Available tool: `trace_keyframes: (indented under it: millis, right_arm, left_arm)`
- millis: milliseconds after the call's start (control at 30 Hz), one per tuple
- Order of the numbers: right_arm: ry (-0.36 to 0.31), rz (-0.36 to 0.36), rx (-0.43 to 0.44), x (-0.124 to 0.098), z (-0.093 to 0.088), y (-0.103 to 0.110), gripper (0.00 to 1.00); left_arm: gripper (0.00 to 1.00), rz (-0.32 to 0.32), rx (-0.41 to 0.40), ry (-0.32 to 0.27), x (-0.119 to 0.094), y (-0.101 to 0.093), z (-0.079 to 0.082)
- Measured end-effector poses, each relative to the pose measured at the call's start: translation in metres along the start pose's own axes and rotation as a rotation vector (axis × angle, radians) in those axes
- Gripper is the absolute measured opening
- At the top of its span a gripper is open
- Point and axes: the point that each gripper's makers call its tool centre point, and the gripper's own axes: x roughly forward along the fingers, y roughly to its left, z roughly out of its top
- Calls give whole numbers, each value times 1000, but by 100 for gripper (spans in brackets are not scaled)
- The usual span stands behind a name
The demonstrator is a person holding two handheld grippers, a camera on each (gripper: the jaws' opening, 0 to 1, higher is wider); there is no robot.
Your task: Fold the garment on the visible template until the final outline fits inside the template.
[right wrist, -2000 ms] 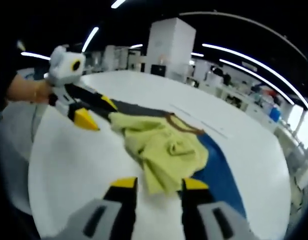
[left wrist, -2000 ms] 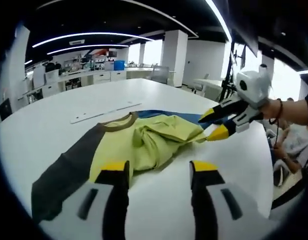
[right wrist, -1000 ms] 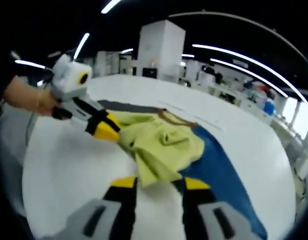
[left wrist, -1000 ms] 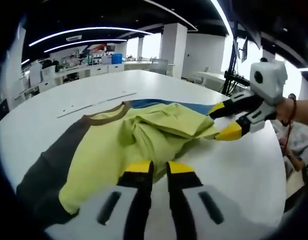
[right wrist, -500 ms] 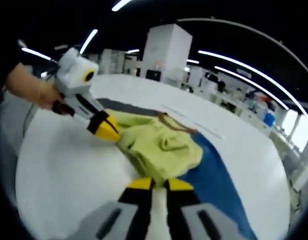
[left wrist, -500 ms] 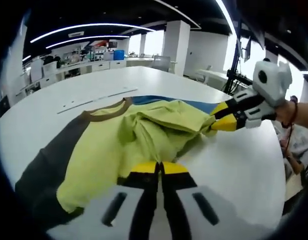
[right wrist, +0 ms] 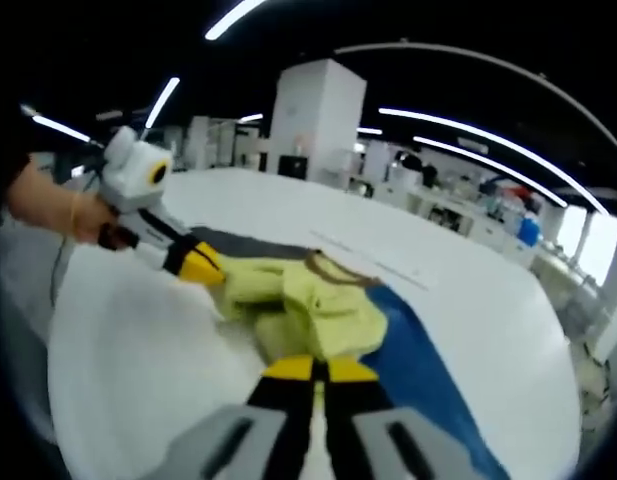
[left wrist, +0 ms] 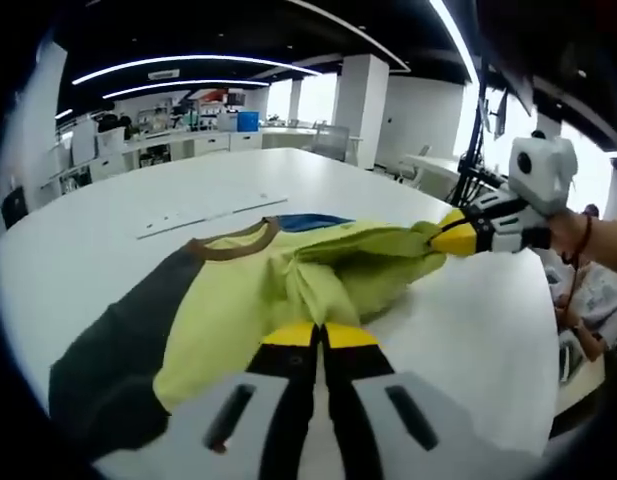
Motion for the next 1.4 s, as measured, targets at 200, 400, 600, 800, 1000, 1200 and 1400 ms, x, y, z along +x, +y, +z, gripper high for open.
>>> trace_keyframes:
  millis: [200,400,600,800,1000,1200,1400]
  right_arm:
    - [33,17,-19,-16,1,6,0]
    - [58,31,-56,-29,-5,12,0]
    - [73,28,-64,-41,-11,18,0]
    - [77,40,-67,-60,-17,27,0]
    - [81,55,-32,-72,-24,37,0]
    - [91,64,-35,-83,-30,51,0]
    - [99,88,-35,-91,-39,69,0]
  left_arm:
    - [0,50,79,-6,-28,8,7]
    - [0,70,82,-16,-62,18,6]
    - [0,80,110,-15,-84,13,5]
    - [0,72,136,-5,-103,6,-3]
    - [0,46,126,19,-116,-11,-18]
    - [0,34,122,48,-129,-21,-36]
    - [0,29,122,88,-146,-29,-57]
